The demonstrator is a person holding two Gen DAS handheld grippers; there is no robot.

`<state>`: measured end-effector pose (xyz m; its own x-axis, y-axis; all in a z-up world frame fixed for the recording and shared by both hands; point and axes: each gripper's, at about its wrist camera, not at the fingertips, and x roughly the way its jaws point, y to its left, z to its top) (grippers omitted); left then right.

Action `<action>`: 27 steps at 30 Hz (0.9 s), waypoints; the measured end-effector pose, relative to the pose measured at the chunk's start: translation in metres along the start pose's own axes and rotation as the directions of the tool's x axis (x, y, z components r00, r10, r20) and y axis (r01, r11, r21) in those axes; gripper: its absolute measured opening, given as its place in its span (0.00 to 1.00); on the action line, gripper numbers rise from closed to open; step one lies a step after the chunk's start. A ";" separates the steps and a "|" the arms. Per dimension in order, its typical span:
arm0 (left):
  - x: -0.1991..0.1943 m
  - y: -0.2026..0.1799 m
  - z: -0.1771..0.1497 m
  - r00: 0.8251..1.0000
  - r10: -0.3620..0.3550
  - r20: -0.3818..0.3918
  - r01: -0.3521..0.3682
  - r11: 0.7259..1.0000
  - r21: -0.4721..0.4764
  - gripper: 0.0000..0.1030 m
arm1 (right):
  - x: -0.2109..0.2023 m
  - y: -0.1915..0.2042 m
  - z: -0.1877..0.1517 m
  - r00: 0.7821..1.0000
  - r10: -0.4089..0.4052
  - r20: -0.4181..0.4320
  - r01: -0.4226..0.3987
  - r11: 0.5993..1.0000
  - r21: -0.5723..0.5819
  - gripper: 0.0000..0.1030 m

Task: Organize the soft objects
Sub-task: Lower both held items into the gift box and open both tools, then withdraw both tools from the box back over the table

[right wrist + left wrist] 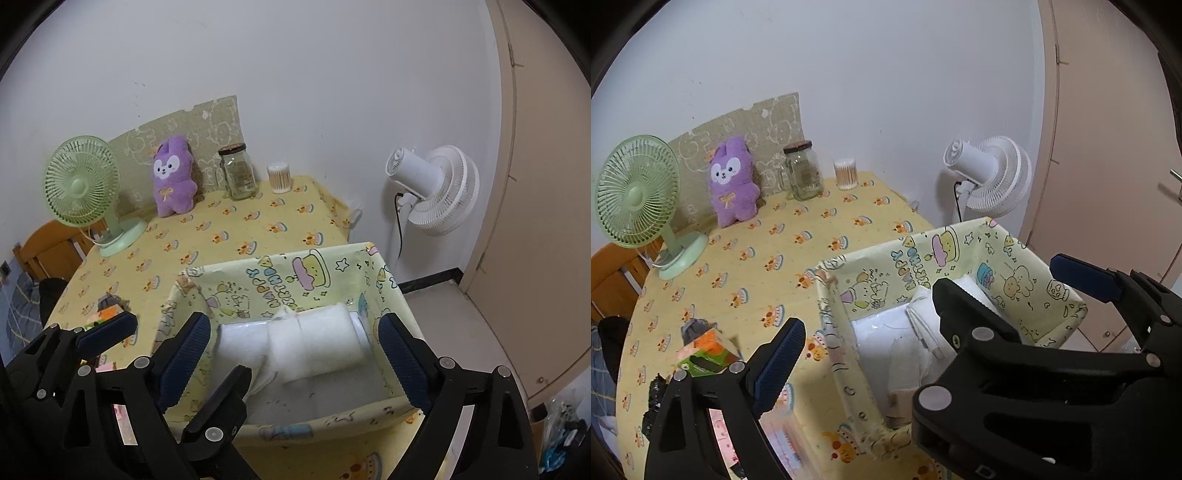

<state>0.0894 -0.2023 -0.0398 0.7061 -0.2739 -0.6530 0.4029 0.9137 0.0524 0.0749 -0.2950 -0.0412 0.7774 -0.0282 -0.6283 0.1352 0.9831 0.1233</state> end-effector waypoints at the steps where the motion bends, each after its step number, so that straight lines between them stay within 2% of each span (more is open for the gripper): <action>1: -0.004 0.002 0.000 1.000 0.002 0.008 -0.002 1.000 0.000 0.92 | -0.003 0.002 0.000 1.000 -0.001 0.006 0.001 1.000 -0.001 0.92; 27: -0.080 0.060 -0.028 0.993 0.011 0.121 -0.009 1.000 -0.024 0.92 | -0.070 0.080 -0.014 0.994 -0.027 0.110 0.032 0.998 -0.047 0.94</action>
<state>0.0408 -0.1174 -0.0059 0.7760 -0.2979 -0.5559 0.3829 0.9229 0.0399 0.0225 -0.2118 0.0021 0.8366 -0.0745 -0.5427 0.1314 0.9891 0.0668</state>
